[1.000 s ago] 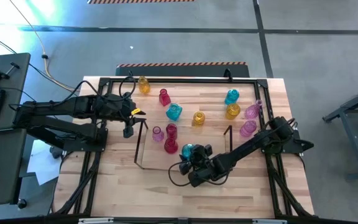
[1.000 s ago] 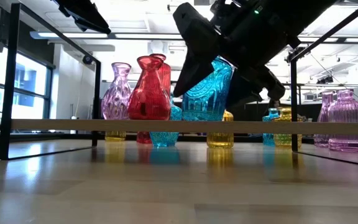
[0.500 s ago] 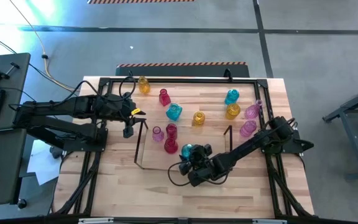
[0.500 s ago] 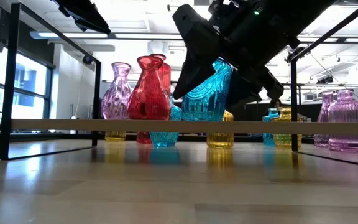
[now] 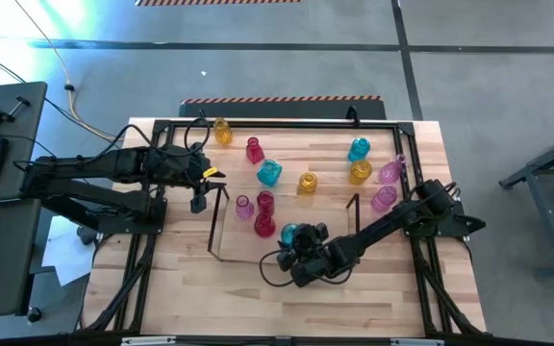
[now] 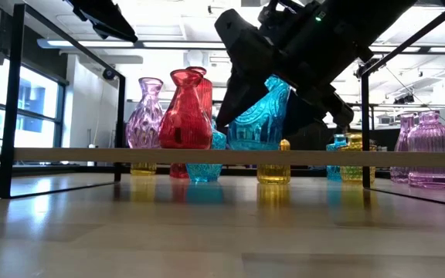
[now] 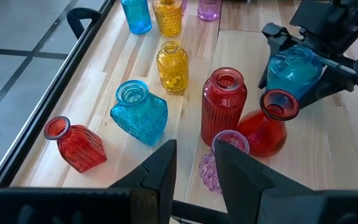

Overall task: Sort vases onto shelf
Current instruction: Put the top left blue vase on the shelf

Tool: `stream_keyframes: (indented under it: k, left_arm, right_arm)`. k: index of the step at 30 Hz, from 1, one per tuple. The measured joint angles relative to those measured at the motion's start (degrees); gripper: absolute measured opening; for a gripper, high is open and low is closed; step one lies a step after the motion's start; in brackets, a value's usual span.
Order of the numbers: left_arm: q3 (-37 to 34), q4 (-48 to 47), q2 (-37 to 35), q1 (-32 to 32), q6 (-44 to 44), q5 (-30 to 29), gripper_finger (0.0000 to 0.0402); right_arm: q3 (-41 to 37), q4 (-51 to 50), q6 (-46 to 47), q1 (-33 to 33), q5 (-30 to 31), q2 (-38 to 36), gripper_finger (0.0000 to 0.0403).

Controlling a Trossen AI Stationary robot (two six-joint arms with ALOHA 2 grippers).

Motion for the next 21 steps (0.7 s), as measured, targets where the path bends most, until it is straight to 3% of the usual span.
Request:
stream_keyframes:
  k: [8, 15, 21]
  left_arm:
    - [0.0, 0.0, 0.0, 0.0, 0.0, 0.0, 0.0104]
    - [0.0, 0.0, 0.0, 0.0, 0.0, 0.0, 0.0104]
    - [0.0, 0.0, 0.0, 0.0, 0.0, 0.0, 0.0104]
  right_arm:
    - [0.0, 0.0, -1.1, 0.0, -0.1, 0.0, 0.0339]
    - [0.1, -0.2, -1.7, 0.0, -0.2, 0.0, 0.0344]
    - [6.0, -11.2, -2.0, 0.0, -0.2, 0.0, 0.0344]
